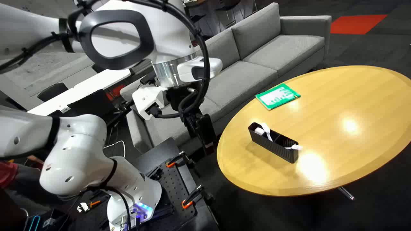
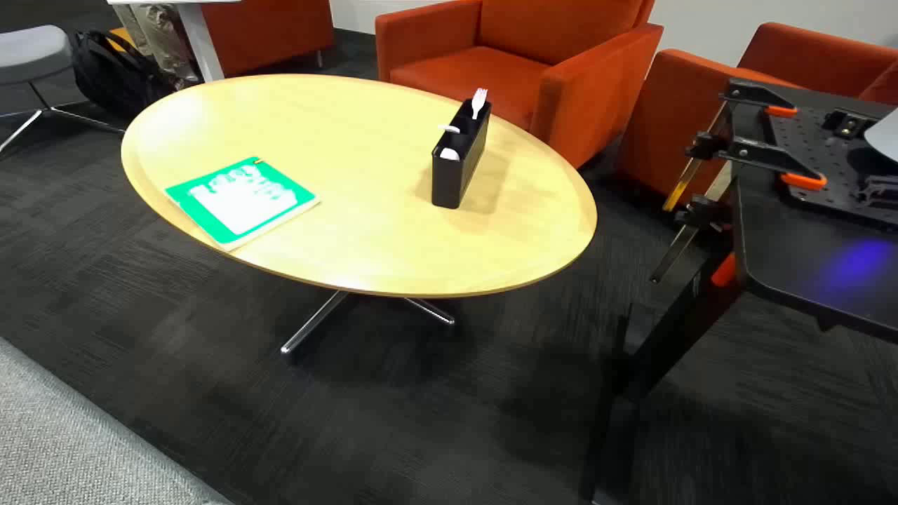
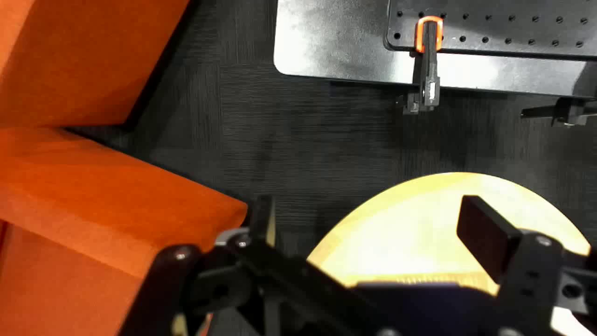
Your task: Remove the fork from the cutlery box
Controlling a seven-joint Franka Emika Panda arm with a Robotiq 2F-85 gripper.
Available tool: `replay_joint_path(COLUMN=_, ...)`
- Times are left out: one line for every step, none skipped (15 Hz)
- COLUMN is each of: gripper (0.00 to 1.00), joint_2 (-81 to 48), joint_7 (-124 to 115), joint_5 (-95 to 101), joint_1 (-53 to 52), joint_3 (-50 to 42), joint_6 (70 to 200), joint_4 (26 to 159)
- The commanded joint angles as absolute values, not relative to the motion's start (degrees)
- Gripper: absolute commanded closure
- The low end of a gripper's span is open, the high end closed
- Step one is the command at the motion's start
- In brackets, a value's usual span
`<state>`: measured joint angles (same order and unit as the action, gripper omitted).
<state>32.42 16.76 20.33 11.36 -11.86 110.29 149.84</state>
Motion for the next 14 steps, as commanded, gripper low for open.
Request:
replay_joint_path(gripper=0.00, joint_2=32.5, joint_7=16.6, joint_5=20.4, joint_1=11.1, joint_3=-12.1, joint_6=110.2, joint_4=149.8)
replay_joint_path(gripper=0.00, joint_2=32.4, joint_7=16.6, joint_5=20.4, joint_1=11.1, joint_3=-12.1, joint_6=110.2, joint_4=149.8)
replay_joint_path(gripper=0.00, joint_2=32.4, joint_7=16.6, joint_5=20.4, joint_1=11.1, joint_3=-12.1, joint_6=110.2, joint_4=149.8)
replay_joint_path(gripper=0.00, joint_2=32.4, joint_7=16.6, joint_5=20.4, joint_1=11.1, joint_3=-12.1, joint_6=110.2, joint_4=149.8)
replay_joint_path(gripper=0.00, joint_2=32.4, joint_7=16.6, joint_5=20.4, joint_1=11.1, joint_3=-12.1, joint_6=110.2, joint_4=149.8)
replay_joint_path(gripper=0.00, joint_2=32.4, joint_7=16.6, joint_5=20.4, joint_1=11.1, joint_3=-12.1, joint_6=110.2, joint_4=149.8)
replay_joint_path(gripper=0.00, joint_2=31.6, joint_7=16.4, joint_5=19.8, joint_1=11.0, joint_3=-12.1, joint_6=109.6, joint_4=149.2)
replay_joint_path(gripper=0.00, joint_2=30.4, joint_7=15.4, joint_5=18.7, joint_1=10.7, joint_3=-12.0, joint_6=109.3, joint_4=148.4)
replay_joint_path(gripper=0.00, joint_2=28.4, joint_7=14.0, joint_5=15.9, joint_1=9.9, joint_3=-12.0, joint_6=109.5, joint_4=146.9)
replay_joint_path(gripper=0.00, joint_2=26.2, joint_7=12.0, joint_5=13.0, joint_1=9.4, joint_3=-11.8, joint_6=110.0, joint_4=145.3)
replay_joint_path(gripper=0.00, joint_2=24.0, joint_7=9.7, joint_5=9.8, joint_1=8.7, joint_3=-11.4, joint_6=110.7, joint_4=143.7)
replay_joint_path(gripper=0.00, joint_2=21.4, joint_7=6.9, joint_5=6.3, joint_1=8.1, joint_3=-11.1, joint_6=111.9, joint_4=141.9)
replay_joint_path(gripper=0.00, joint_2=17.9, joint_7=4.1, joint_5=3.5, joint_1=7.6, joint_3=-10.7, joint_6=114.1, joint_4=139.8)
replay_joint_path(gripper=0.00, joint_2=14.2, joint_7=1.2, joint_5=1.3, joint_1=7.3, joint_3=-10.1, joint_6=116.4, joint_4=137.6)
